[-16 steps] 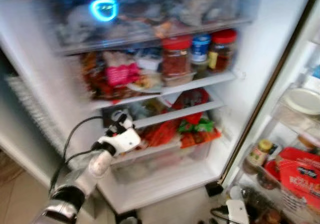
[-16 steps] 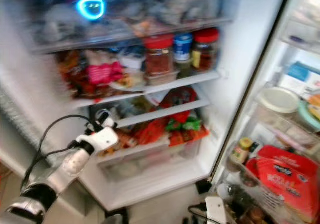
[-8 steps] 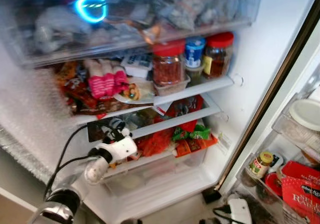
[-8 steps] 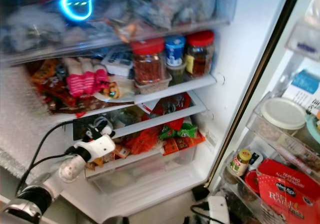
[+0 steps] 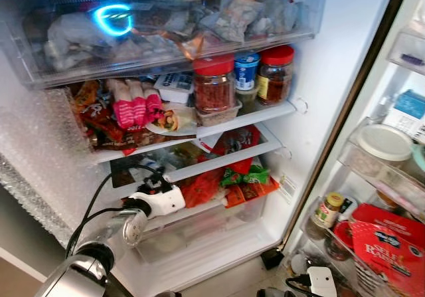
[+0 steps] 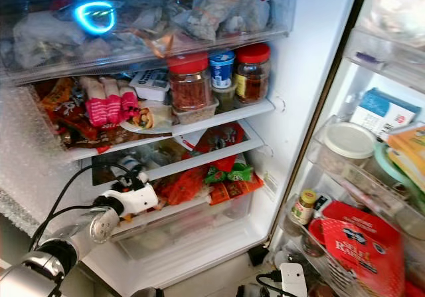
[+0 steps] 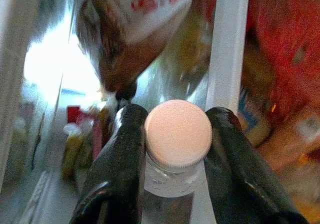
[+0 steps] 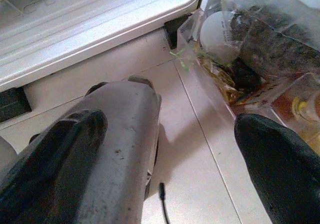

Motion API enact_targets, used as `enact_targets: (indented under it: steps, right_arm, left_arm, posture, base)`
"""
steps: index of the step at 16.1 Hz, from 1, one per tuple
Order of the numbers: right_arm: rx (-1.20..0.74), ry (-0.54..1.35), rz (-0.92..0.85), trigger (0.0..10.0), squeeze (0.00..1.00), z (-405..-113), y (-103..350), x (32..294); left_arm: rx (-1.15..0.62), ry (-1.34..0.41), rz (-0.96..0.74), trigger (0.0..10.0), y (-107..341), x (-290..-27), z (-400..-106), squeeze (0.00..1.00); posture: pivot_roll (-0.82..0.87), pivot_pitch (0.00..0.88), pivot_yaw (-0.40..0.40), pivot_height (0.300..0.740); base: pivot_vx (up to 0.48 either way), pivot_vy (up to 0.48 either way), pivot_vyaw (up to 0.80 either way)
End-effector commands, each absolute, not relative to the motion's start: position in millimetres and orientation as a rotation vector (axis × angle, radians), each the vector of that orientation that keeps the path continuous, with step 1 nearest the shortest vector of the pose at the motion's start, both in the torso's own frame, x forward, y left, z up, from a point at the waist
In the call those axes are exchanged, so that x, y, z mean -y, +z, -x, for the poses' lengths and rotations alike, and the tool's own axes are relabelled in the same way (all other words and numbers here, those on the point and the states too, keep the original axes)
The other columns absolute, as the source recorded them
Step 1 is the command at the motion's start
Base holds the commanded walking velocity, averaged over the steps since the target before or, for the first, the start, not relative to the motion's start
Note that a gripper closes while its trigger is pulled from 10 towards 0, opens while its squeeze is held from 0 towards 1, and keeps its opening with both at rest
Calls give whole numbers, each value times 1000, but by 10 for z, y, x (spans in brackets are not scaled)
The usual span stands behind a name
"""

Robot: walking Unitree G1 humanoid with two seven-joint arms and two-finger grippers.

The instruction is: Restocking fridge

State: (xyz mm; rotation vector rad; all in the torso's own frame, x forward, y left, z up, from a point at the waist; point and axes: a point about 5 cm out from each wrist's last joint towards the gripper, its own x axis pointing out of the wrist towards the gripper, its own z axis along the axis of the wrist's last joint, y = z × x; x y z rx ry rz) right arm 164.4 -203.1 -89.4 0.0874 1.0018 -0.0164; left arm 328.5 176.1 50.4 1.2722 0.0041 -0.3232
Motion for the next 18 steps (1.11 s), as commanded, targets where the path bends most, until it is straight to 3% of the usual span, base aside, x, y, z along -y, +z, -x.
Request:
enact_targets:
  steps: [1,11,12,18]
  right_arm:
    - [-1022,-26,-84,10000,0,-1594,-910,2069]
    - [-1025,-35,-82,10000,0,-1543,-918,2121]
    - [-1029,-38,-82,10000,0,-1523,-925,2128]
    - [-1029,-37,-80,10000,0,-1505,-929,2137]
  left_arm:
    - [-63,-319,-1338,10000,432,-1841,-3259,0]
    - [-44,-271,-1442,10000,545,-1831,-3384,0]
    - [-27,-249,-1434,10000,613,-1827,-3432,973]
    - [1,-190,-1420,10000,743,-1865,-3512,1000]
  posture:
    - [-83,7,-19,635]
    - [-145,72,-26,635]
    - [-151,72,-26,635]
    - [-152,59,-28,635]
  base:
    - [0,0,0]
    - [0,0,0]
    - [0,0,0]
    - [0,0,0]
